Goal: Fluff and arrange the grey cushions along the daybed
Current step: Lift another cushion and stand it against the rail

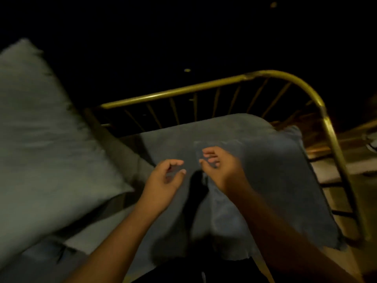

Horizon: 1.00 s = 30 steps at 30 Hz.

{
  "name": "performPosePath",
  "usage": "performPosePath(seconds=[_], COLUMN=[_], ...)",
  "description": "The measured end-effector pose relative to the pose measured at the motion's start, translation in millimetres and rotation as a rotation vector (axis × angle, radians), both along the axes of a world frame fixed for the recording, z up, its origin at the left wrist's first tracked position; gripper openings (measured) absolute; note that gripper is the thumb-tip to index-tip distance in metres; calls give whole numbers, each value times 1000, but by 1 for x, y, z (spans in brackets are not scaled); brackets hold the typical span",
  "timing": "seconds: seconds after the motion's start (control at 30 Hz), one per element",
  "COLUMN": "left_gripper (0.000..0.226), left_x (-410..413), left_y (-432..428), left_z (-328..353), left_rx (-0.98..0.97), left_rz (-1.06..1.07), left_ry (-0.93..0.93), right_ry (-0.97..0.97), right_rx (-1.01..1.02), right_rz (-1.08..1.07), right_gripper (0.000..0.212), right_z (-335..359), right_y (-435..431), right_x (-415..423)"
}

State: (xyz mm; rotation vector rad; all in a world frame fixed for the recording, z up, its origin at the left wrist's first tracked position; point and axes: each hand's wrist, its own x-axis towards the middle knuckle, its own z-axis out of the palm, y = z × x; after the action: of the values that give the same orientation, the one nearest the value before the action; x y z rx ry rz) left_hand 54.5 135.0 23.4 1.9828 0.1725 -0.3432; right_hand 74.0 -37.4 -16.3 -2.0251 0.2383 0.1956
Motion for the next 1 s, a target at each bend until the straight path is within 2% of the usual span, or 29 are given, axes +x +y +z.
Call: performPosePath(seconds=[0.2, 0.27, 0.33, 0.4, 0.5, 0.57, 0.63, 0.7, 0.77, 0.87, 0.93, 1.0], left_gripper=[17, 17, 14, 20, 39, 50, 61, 70, 73, 63, 71, 87], left_x=[-21, -28, -34, -37, -36, -33, -31, -30, -28, -25, -24, -24], left_y=[128, 173, 216, 252, 300, 332, 369, 403, 424, 432, 431, 427], left_z=[54, 60, 61, 58, 48, 43, 31, 20, 17, 19, 20, 22], left_rx=[-48, -18, 4, 94, 398, 565, 618, 531, 264, -74, -171, -197], left_rz=[173, 254, 342, 401, 394, 485, 587, 704, 877, 1055, 1104, 1155], left_ry=[-174, -220, -262, -307, -397, -334, -209, -59, 1, 39, 80, 112], right_ry=[-141, -209, -189, -206, -206, -155, -137, -102, -39, 40, 72, 60], right_rx=[65, 34, -39, -92, -188, -296, -373, -388, -331, -187, -118, -34], right_rz=[252, 320, 411, 475, 529, 521, 488, 454, 404, 277, 231, 218], right_gripper=[20, 20, 24, 32, 56, 73, 85, 98, 110, 123, 128, 124], right_z=[57, 72, 87, 94, 94, 93, 92, 87, 82, 73, 68, 67], right_y=[135, 176, 215, 252, 305, 333, 351, 361, 365, 361, 358, 352], right_x=[19, 23, 28, 36, 50, 59, 70, 83, 93, 101, 101, 99])
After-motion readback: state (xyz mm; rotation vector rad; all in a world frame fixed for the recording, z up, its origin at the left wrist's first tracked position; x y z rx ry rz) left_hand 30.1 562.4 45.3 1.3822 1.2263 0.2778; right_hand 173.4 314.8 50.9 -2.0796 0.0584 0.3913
